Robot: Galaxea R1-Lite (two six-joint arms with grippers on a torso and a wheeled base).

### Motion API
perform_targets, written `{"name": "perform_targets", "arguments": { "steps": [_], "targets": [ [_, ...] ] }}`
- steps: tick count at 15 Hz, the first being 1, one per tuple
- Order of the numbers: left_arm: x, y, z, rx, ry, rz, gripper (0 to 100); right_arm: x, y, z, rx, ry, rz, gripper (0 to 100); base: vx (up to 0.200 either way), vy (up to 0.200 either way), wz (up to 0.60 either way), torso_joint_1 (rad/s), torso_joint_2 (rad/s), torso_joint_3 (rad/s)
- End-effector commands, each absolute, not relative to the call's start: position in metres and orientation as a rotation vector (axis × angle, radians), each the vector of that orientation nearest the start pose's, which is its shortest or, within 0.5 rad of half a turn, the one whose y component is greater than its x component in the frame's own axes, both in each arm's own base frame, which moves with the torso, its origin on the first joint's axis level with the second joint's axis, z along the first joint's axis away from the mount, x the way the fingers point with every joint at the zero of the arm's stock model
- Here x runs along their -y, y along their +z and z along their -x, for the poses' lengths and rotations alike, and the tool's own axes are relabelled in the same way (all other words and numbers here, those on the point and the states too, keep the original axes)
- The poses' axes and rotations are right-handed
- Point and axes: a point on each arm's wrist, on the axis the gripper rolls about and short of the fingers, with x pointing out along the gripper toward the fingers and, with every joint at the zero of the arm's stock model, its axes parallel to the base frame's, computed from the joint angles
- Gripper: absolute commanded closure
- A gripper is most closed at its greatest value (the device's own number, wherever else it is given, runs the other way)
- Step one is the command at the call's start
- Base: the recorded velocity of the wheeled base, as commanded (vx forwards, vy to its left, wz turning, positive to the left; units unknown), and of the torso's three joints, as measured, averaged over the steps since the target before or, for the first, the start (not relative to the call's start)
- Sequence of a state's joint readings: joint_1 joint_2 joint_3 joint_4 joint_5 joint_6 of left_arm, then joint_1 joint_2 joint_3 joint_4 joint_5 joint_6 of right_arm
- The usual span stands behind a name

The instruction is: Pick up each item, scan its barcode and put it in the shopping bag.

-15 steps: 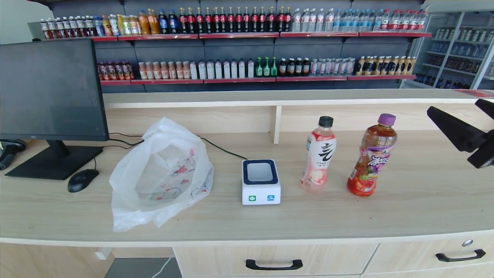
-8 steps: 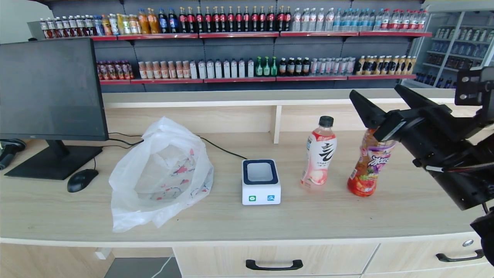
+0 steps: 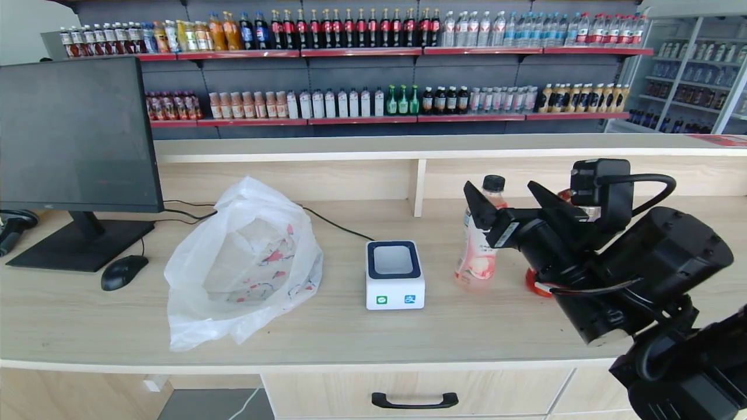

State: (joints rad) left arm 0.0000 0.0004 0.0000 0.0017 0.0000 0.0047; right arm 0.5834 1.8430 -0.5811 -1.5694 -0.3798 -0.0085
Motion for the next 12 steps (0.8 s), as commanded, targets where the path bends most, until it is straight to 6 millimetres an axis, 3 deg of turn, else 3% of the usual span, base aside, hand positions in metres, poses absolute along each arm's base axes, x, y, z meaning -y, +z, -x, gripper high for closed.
{"name": "perform_targets", "arguments": {
  "steps": [1,4,12],
  "targets": [
    [0.000,0.075,0.023,-0.002,0.000,-0.005,0,-0.164,0.166,-0.259,0.243,0.209,-0.119,0,0.000,0.000,0.00,0.000,0.00,0.000],
    [0.000,0.075,0.023,-0.002,0.000,-0.005,0,-0.160,0.145,-0.251,0.159,0.215,-0.096,0,0.000,0.000,0.00,0.000,0.00,0.000],
    [0.000,0.075,0.023,-0.002,0.000,-0.005,0,-0.165,0.128,-0.262,0.115,0.207,-0.083,0,0.000,0.000,0.00,0.000,0.00,0.000]
  ]
}}
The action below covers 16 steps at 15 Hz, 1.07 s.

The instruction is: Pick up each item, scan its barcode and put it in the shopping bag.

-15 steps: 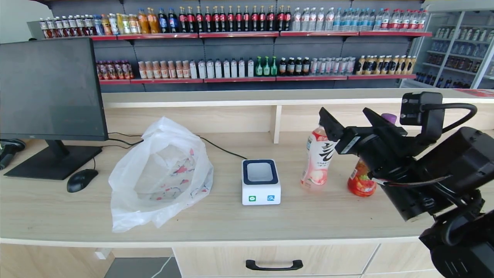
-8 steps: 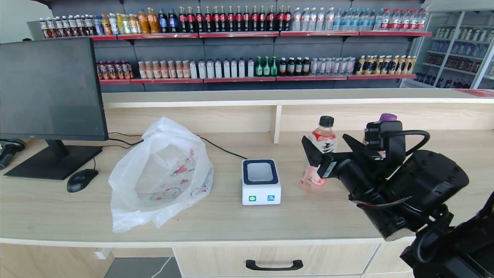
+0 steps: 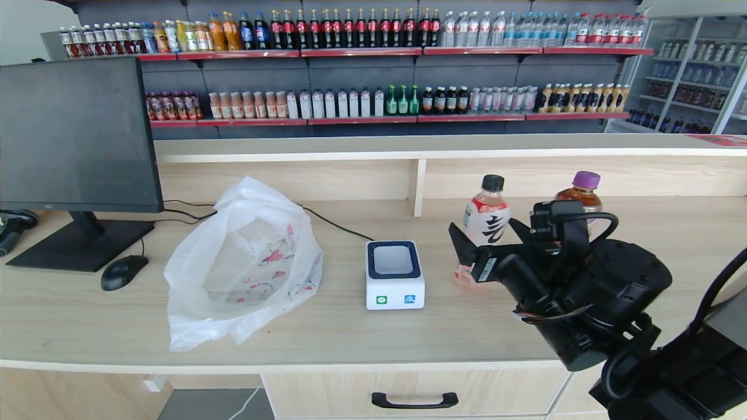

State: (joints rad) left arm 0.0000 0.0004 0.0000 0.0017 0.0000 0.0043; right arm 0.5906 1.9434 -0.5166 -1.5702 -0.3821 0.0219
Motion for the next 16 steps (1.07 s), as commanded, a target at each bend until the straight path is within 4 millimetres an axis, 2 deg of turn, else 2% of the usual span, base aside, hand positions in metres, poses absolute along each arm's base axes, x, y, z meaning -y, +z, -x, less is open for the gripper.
{"name": "perform_targets", "arguments": {
  "steps": [1,6,10,16],
  "targets": [
    [0.000,0.075,0.023,-0.002,0.000,-0.005,0,-0.166,0.125,-0.263,0.104,0.208,-0.079,0,0.000,0.000,0.00,0.000,0.00,0.000],
    [0.000,0.075,0.023,-0.002,0.000,-0.005,0,-0.162,0.120,-0.268,0.091,0.190,-0.071,0,0.000,0.000,0.00,0.000,0.00,0.000],
    [0.000,0.075,0.023,-0.002,0.000,-0.005,0,-0.150,0.109,-0.283,0.066,0.133,-0.056,0,0.000,0.000,0.00,0.000,0.00,0.000],
    [0.000,0.075,0.023,-0.002,0.000,-0.005,0,-0.157,0.101,-0.294,0.062,0.133,-0.055,0,0.000,0.000,0.00,0.000,0.00,0.000]
  ]
}}
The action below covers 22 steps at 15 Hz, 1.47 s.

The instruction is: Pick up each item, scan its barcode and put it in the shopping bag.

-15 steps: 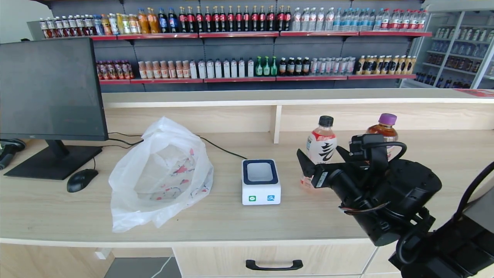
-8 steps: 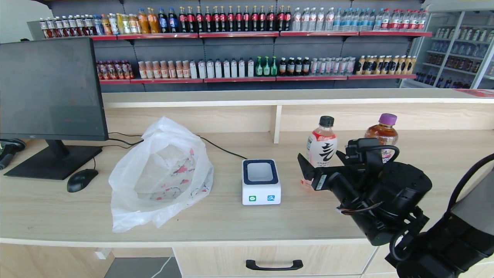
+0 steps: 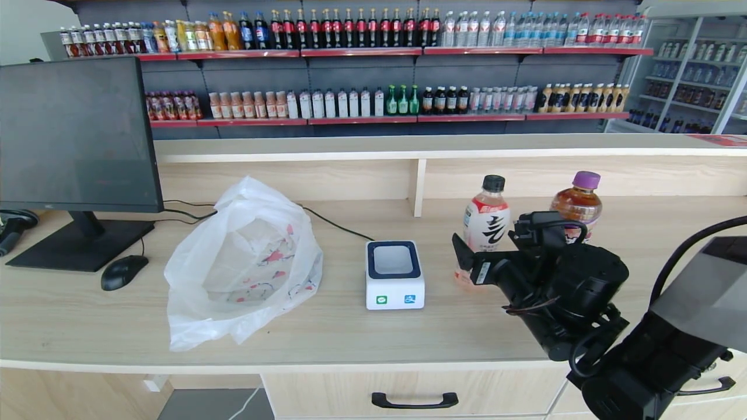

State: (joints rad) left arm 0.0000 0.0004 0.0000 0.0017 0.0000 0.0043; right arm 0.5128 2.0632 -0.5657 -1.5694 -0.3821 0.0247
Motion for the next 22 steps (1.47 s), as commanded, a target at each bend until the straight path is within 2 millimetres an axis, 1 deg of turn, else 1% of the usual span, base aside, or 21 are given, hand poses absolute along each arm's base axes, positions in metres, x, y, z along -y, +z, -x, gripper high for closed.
{"name": "perform_targets", "arguments": {
  "steps": [1,3,7,11,17,19,20,22],
  "targets": [
    [0.000,0.075,0.023,-0.002,0.000,-0.005,0,-0.158,0.100,-0.296,0.063,0.133,-0.056,0,0.000,0.000,0.00,0.000,0.00,0.000],
    [0.000,0.075,0.023,-0.002,0.000,-0.005,0,-0.159,0.098,-0.300,0.063,0.131,-0.056,0,0.000,0.000,0.00,0.000,0.00,0.000],
    [0.000,0.075,0.023,-0.002,0.000,-0.005,0,-0.164,0.087,-0.311,0.055,0.126,-0.052,0,0.000,0.000,0.00,0.000,0.00,0.000],
    [0.000,0.075,0.023,-0.002,0.000,-0.005,0,-0.164,0.087,-0.315,0.060,0.122,-0.053,0,0.000,0.000,0.00,0.000,0.00,0.000],
    [0.000,0.075,0.023,-0.002,0.000,-0.005,0,-0.167,0.083,-0.326,0.074,0.116,-0.060,0,0.000,0.000,0.00,0.000,0.00,0.000],
    [0.000,0.075,0.023,-0.002,0.000,-0.005,0,-0.168,0.081,-0.327,0.071,0.116,-0.058,0,0.000,0.000,0.00,0.000,0.00,0.000],
    [0.000,0.075,0.023,-0.002,0.000,-0.005,0,-0.169,0.081,-0.328,0.071,0.117,-0.059,100,0.000,0.000,0.00,0.000,0.00,0.000],
    [0.000,0.075,0.023,-0.002,0.000,-0.005,0,-0.169,0.082,-0.328,0.076,0.116,-0.064,100,0.000,0.000,0.00,0.000,0.00,0.000]
  ]
}}
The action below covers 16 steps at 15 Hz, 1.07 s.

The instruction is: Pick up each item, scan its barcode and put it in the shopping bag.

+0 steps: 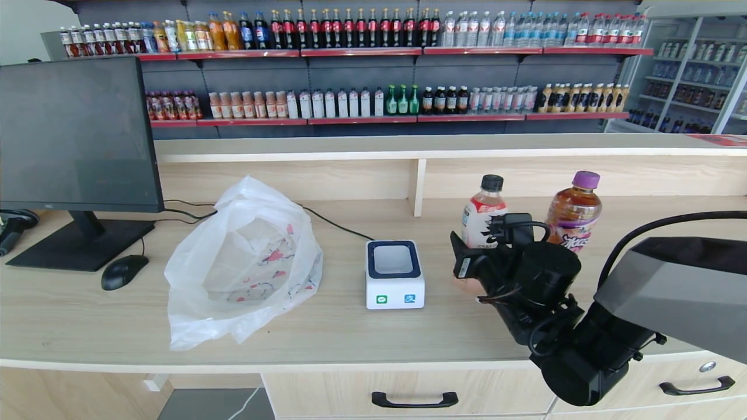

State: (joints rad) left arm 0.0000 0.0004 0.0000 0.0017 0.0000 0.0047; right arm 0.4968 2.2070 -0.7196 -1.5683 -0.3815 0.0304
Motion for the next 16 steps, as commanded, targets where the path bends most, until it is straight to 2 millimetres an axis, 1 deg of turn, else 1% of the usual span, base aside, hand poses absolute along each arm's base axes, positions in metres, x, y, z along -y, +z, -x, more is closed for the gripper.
{"name": "perform_targets", "arguments": {
  "steps": [1,7,16],
  "targets": [
    [0.000,0.075,0.023,-0.002,0.000,-0.005,0,-0.169,0.083,-0.328,0.077,0.118,-0.068,100,0.000,0.000,0.00,0.000,0.00,0.000],
    [0.000,0.075,0.023,-0.002,0.000,-0.005,0,-0.168,0.090,-0.326,0.092,0.118,-0.086,100,0.000,0.000,0.00,0.000,0.00,0.000],
    [0.000,0.075,0.023,-0.002,0.000,-0.005,0,-0.163,0.115,-0.315,0.144,0.121,-0.117,100,0.000,0.000,0.00,0.000,0.00,0.000]
  ]
}}
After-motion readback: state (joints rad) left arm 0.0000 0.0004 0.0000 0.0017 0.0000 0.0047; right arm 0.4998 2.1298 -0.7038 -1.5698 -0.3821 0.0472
